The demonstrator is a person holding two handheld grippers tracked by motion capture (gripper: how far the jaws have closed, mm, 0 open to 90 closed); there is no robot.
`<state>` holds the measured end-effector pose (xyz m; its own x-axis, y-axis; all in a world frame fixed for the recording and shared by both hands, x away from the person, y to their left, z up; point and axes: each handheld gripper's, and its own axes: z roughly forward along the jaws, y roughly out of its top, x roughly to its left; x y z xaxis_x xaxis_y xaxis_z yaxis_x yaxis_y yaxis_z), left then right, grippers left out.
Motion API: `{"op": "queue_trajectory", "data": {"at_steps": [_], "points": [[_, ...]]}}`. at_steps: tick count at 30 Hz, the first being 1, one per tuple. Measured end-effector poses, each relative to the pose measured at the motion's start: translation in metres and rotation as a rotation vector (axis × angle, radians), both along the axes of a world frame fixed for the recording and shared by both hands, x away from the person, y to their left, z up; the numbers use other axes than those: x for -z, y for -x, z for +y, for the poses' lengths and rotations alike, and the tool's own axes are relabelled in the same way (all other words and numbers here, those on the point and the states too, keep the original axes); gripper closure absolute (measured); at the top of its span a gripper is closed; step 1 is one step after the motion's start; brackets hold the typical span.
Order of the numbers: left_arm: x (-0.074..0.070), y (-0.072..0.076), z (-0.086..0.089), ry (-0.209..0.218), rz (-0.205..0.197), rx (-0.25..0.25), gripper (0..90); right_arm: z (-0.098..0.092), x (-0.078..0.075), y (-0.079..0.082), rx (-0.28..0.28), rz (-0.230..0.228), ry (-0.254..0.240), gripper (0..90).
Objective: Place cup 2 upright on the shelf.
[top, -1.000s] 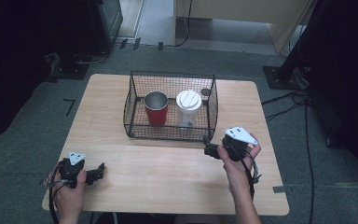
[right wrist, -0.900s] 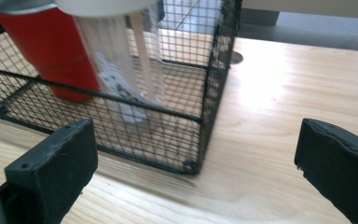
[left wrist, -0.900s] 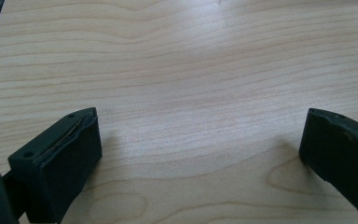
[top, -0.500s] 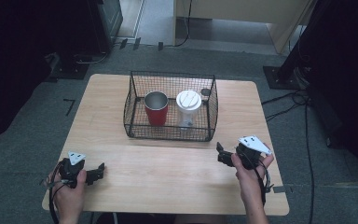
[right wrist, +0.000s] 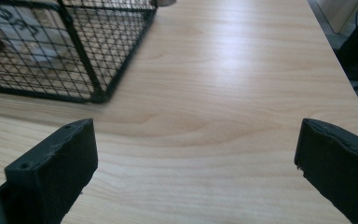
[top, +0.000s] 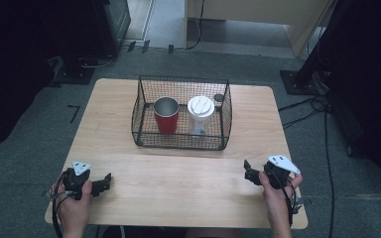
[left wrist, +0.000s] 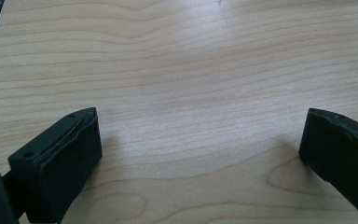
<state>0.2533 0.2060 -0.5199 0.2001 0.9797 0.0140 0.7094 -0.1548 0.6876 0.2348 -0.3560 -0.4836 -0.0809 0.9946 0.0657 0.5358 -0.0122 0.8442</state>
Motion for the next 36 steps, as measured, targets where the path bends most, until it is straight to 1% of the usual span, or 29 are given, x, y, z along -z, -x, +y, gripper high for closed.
{"op": "queue_trajectory", "data": {"at_steps": [6,13,24,26,29,31,33,34,36], "points": [[0.000,0.000,0.000,0.000,0.000,-0.001,0.0,-0.017,0.013,0.005,0.042,0.030,0.002,0.0],[0.000,0.000,0.000,0.000,0.000,0.000,0.0,-0.034,0.024,0.013,0.087,0.072,0.004,0.0],[0.000,0.000,0.000,0.000,0.000,0.000,0.0,-0.053,0.038,0.026,0.118,0.132,0.024,0.0],[0.000,0.000,0.000,0.000,0.000,0.000,0.0,-0.055,0.040,0.028,0.119,0.144,0.031,0.0],[0.000,0.000,0.000,0.000,0.000,0.000,0.0,-0.057,0.042,0.030,0.118,0.160,0.027,0.0],[0.000,0.000,0.000,0.000,0.000,0.000,0.0,-0.057,0.042,0.031,0.114,0.167,0.040,0.0],[0.000,0.000,0.000,0.000,0.000,0.000,0.0,-0.056,0.043,0.030,0.101,0.182,0.056,0.0],[0.000,0.000,0.000,0.000,0.000,-0.001,0.0,-0.055,0.044,0.030,0.094,0.197,0.068,0.0],[0.000,0.000,0.000,0.000,0.000,0.000,0.0,-0.054,0.044,0.030,0.070,0.201,0.073,0.0]]}}
